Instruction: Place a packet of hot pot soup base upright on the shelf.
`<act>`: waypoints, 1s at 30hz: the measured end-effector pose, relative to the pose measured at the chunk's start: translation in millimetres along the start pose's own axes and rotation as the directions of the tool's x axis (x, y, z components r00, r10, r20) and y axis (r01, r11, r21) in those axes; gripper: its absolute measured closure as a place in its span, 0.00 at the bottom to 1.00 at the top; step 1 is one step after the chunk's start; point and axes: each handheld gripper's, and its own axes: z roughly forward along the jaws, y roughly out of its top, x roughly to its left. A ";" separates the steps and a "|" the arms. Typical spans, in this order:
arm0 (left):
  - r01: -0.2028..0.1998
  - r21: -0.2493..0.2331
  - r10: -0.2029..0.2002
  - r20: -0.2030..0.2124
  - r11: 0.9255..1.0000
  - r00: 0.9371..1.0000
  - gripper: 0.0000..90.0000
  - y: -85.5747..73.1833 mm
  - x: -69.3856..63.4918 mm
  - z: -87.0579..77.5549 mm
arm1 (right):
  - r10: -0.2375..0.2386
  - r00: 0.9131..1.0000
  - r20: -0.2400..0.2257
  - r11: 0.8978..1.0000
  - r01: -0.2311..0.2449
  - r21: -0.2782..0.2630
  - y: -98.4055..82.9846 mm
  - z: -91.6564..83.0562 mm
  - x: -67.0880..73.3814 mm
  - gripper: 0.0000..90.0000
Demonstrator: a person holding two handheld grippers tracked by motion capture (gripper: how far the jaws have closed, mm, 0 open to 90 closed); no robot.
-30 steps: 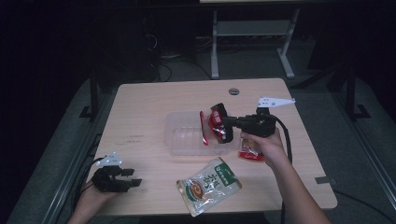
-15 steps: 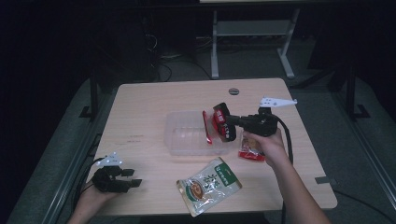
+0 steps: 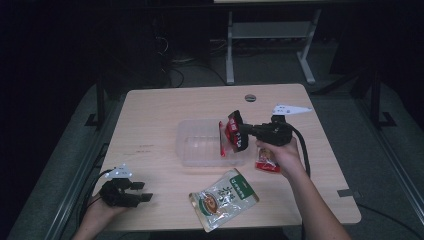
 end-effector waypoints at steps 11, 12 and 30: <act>0.003 0.002 -0.003 0.002 1.000 1.000 0.43 0.1 -0.7 0.6 | 0.005 0.999 0.031 1.000 -0.006 0.019 -2.0 12.7 -5.1 1.00; 0.003 0.003 -0.003 0.003 1.000 1.000 0.43 0.1 -0.9 0.7 | 0.004 0.999 0.035 1.000 -0.005 0.025 -2.8 14.8 -5.6 1.00; 0.000 0.003 0.000 0.010 1.000 1.000 0.41 -0.3 -1.5 0.5 | -0.031 0.995 0.093 0.997 0.023 0.079 -3.0 26.2 -2.8 0.54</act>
